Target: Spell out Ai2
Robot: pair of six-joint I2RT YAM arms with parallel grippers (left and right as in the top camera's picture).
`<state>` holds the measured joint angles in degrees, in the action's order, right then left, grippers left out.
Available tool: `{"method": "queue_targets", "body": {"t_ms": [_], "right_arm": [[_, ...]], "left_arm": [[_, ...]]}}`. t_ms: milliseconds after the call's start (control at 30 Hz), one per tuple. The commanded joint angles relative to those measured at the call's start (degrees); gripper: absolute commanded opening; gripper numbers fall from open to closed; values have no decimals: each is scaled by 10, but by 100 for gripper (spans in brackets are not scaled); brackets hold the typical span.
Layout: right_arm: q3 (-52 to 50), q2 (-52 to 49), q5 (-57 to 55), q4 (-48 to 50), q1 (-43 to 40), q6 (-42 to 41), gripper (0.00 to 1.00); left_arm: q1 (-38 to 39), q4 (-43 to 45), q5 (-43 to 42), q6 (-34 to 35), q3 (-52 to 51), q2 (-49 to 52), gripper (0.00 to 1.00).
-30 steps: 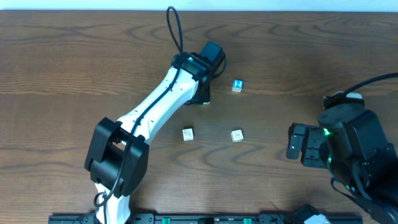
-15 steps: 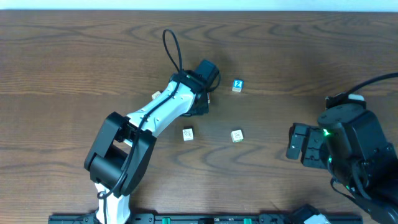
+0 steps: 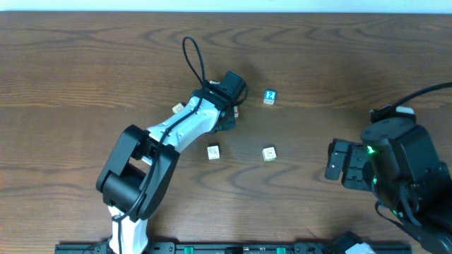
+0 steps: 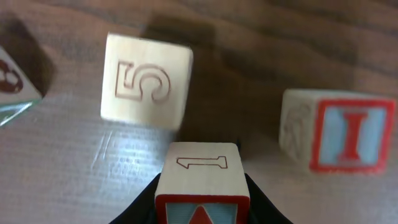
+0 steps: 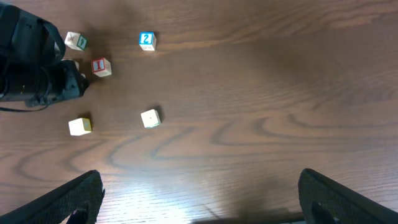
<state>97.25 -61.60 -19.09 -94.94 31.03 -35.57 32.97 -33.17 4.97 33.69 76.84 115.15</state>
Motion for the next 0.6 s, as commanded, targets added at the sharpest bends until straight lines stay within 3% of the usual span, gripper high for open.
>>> {"method": "queue_targets", "body": {"t_ms": [0,267,567], "right_arm": [[6,1,-8,0,-4,-9,99],[6,-1,-8,7,-4,-9,99],[6,-23,-8,12,-4,-11,99]], "left_arm": [[-17,6,15,6,-3,30,27],[-63,40,-38,-21,-2,70,27],[-68,77,-35,-70,24,71,23]]}}
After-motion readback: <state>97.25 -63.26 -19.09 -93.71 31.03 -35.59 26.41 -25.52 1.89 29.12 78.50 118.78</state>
